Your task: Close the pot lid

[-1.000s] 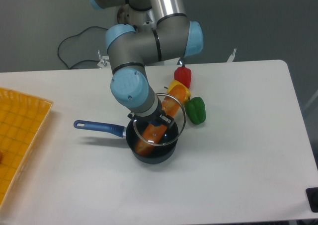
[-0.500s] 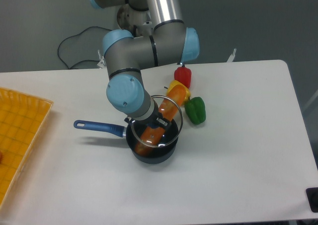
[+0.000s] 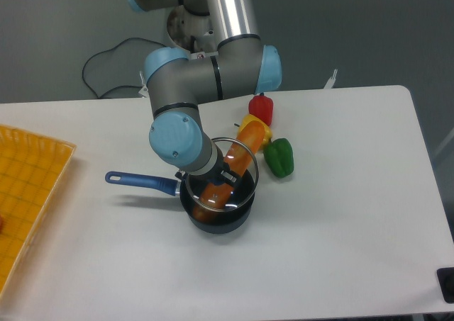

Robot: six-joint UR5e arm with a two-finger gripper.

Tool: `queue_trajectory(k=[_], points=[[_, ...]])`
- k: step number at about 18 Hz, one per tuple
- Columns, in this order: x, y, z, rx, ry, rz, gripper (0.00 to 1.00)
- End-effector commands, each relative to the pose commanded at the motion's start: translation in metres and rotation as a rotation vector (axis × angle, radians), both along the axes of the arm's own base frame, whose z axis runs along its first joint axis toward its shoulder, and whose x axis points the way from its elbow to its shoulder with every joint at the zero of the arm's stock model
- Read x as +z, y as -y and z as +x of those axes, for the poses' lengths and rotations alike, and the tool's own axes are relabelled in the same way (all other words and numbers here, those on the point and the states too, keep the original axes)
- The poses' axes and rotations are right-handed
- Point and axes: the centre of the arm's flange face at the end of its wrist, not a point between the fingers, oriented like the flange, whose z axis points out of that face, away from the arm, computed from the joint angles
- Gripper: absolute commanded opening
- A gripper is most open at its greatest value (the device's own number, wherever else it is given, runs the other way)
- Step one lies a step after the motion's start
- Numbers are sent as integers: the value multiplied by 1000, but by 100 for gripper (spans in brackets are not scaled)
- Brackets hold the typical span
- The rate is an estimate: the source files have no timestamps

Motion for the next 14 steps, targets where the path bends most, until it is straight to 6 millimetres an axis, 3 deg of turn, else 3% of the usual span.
queue_trajectory(k=[14], points=[[-10,-10,-5,22,-5,-2,52]])
